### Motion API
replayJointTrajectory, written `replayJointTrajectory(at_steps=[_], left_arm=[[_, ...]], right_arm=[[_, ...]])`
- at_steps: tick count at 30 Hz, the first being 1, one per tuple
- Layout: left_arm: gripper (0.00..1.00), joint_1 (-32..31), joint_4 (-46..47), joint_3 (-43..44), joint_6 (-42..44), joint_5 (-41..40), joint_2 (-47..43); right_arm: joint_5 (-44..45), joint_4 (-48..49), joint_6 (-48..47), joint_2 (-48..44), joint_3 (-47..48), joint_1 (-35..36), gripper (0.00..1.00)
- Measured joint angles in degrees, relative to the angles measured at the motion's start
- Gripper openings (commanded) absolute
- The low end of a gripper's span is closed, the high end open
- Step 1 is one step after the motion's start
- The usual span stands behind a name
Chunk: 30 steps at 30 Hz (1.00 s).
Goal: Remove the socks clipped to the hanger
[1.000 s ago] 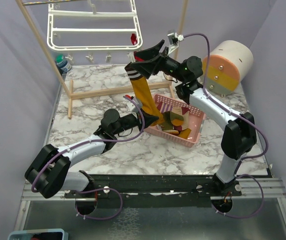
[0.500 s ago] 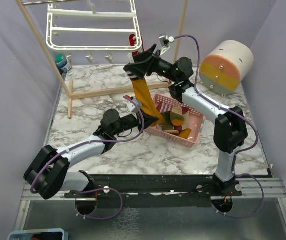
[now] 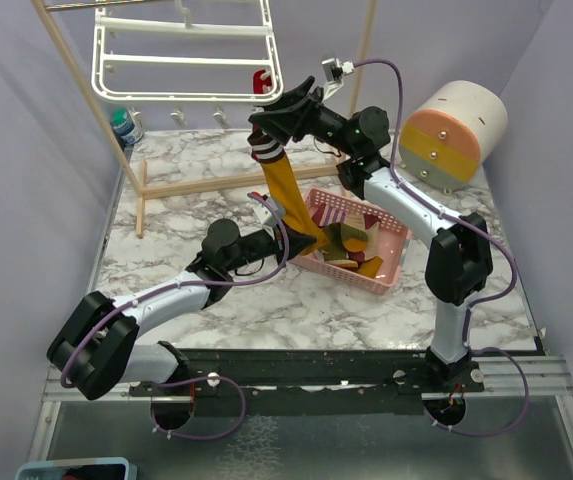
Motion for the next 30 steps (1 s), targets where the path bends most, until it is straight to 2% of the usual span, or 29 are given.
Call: replayJointTrajectory(at_steps=[12, 15, 18, 19, 25, 26, 27, 29, 30], left_arm=[[0.0, 0.0, -0.4, -0.2, 0.0, 0.0, -0.1], [0.0, 0.0, -0.6, -0.2, 0.2, 0.0, -0.1], [0.0, 0.0, -0.9, -0.2, 0.3, 0.0, -0.1], [0.0, 0.0, -0.9, -0.2, 0.3, 0.0, -0.1], [0.0, 0.0, -0.9, -0.2, 0.4, 0.0, -0.1], [0.0, 0.0, -0.9, -0.2, 0.4, 0.0, -0.1], [0.0, 0.0, -1.0, -0.2, 0.5, 0.0, -0.1], [0.0, 0.0, -1.2, 0.0, 0.7, 0.1, -0.1], [0.0, 0.0, -1.4, 0.3, 0.7, 0.2, -0.1]], right_arm=[[-0.3, 0.0, 0.6, 1.4, 0.4, 0.0, 0.34], [-0.4, 0.0, 0.7, 1.5, 0.6, 0.0, 0.21], [-0.4, 0.0, 0.9, 1.6, 1.1, 0.0, 0.04], [-0.4, 0.0, 0.8, 1.6, 1.2, 0.0, 0.02], [-0.4, 0.0, 0.9, 1.7, 1.3, 0.0, 0.01], [-0.4, 0.0, 0.9, 1.7, 1.3, 0.0, 0.04], [-0.4, 0.0, 0.9, 1.6, 1.3, 0.0, 0.14], [-0.4, 0.0, 0.9, 1.7, 1.3, 0.0, 0.42], [-0.4, -0.1, 0.9, 1.7, 1.3, 0.0, 0.51]])
